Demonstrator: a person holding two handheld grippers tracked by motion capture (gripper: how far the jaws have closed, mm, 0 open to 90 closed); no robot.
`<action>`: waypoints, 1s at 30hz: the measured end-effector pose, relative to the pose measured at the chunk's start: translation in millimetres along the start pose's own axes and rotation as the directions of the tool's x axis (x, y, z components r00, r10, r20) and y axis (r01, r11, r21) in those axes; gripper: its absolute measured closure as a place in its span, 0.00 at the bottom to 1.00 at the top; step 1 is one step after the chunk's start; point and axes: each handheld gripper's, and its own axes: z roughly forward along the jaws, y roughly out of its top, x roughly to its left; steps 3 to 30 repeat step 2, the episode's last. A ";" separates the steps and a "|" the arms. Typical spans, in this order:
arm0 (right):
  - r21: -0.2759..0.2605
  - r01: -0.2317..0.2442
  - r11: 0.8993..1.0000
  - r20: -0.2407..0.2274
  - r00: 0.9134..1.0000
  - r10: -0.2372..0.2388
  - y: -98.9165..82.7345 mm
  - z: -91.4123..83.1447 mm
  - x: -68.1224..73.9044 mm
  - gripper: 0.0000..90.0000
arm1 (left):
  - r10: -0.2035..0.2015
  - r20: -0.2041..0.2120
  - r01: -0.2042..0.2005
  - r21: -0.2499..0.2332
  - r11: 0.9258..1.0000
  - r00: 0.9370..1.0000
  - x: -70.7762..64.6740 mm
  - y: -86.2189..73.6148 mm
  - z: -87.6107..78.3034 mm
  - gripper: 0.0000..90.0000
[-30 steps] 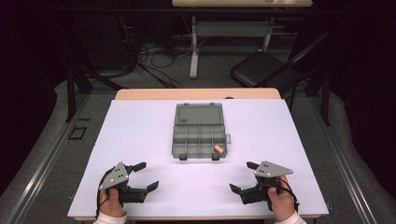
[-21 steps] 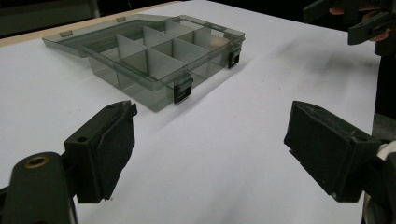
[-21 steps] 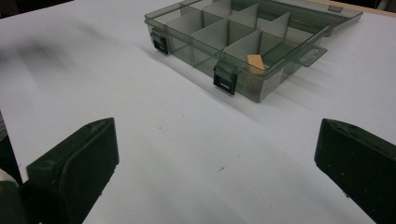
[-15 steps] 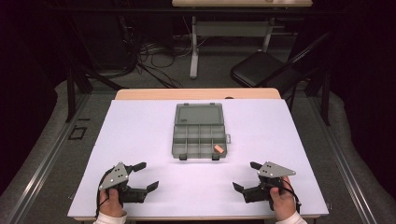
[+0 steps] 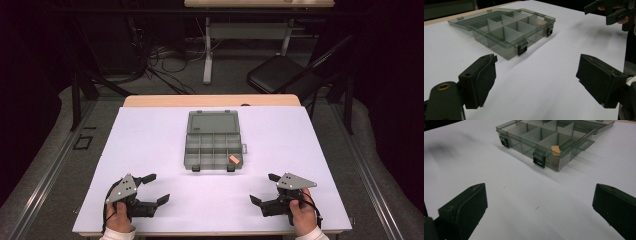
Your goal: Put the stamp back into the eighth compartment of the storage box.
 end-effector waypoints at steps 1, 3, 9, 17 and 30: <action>-0.003 0.002 1.000 0.005 1.000 -0.002 0.2 -0.7 -0.6 0.00 | 0.000 -0.006 0.000 -0.003 1.000 1.000 -0.3 0.0 0.5 0.18; -0.011 0.002 1.000 0.008 1.000 -0.002 0.2 -1.3 -1.4 0.00 | 0.000 -0.006 0.000 -0.003 1.000 1.000 -0.3 0.0 0.5 0.18; -0.011 0.002 1.000 0.008 1.000 -0.002 0.2 -1.3 -1.4 0.00 | 0.000 -0.006 0.000 -0.003 1.000 1.000 -0.3 0.0 0.5 0.18; -0.011 0.002 1.000 0.008 1.000 -0.002 0.2 -1.3 -1.4 0.00 | 0.000 -0.006 0.000 -0.003 1.000 1.000 -0.3 0.0 0.5 0.18; -0.011 0.002 1.000 0.008 1.000 -0.002 0.2 -1.3 -1.4 0.00 | 0.000 -0.006 0.000 -0.003 1.000 1.000 -0.3 0.0 0.5 0.18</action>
